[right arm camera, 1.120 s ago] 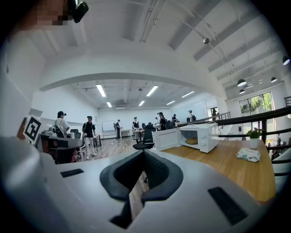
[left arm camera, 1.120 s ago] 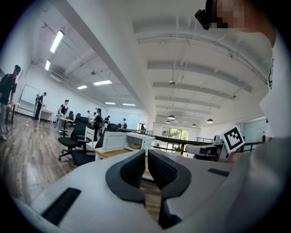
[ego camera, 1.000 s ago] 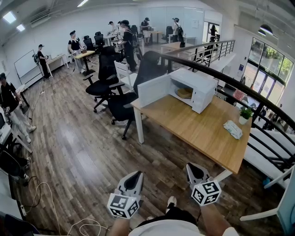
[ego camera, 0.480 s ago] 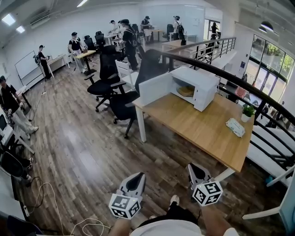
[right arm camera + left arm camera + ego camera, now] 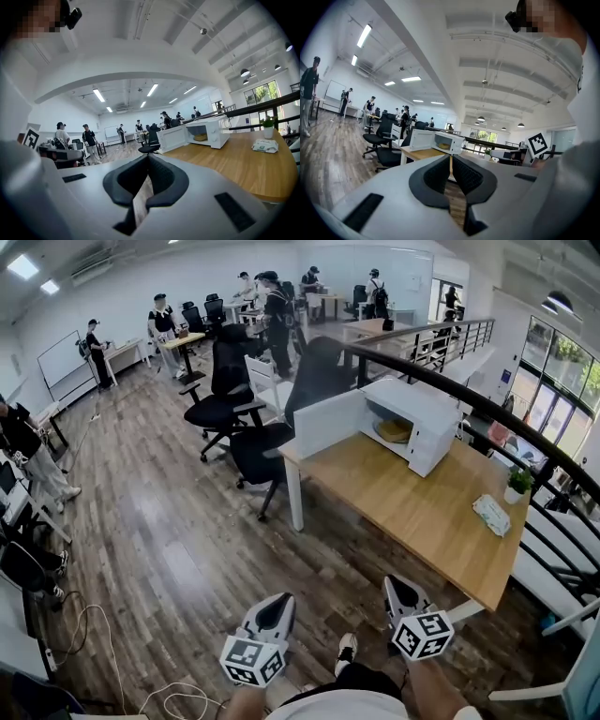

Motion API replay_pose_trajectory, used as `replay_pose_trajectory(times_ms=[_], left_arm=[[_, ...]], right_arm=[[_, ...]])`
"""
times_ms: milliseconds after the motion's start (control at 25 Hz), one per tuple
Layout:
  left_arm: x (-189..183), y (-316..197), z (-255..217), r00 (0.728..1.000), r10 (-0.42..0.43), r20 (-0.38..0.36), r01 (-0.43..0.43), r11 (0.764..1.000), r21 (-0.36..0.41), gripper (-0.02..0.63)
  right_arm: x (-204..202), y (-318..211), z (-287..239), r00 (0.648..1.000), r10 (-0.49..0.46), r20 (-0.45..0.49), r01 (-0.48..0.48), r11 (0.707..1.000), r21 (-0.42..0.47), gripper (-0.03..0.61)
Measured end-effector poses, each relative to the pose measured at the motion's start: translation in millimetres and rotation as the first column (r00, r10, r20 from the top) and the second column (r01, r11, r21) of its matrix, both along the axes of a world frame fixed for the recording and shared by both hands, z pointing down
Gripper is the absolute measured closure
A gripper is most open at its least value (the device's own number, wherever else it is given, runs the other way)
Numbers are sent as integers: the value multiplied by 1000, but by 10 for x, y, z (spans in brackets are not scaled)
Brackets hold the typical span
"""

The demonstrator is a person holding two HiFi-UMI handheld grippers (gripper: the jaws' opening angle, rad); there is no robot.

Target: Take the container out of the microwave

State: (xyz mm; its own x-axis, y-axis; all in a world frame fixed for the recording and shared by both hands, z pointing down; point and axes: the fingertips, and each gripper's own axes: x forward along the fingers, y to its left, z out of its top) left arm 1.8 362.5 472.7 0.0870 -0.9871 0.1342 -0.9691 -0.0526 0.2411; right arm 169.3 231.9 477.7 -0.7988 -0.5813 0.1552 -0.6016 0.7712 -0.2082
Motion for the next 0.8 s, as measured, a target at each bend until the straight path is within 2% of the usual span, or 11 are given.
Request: replay_pose_trajectory(times_ms=[440, 800], left_arm=[[-509, -1157, -201, 999, -38, 21, 38, 999, -13, 569], [-507, -2287, -203, 998, -46, 46, 48, 999, -23, 569]], right_arm=[[-531, -1287, -173, 998, -24, 50, 25, 999, -20, 557], [-548, -2441, -95, 997, -34, 72, 38, 998, -47, 557]])
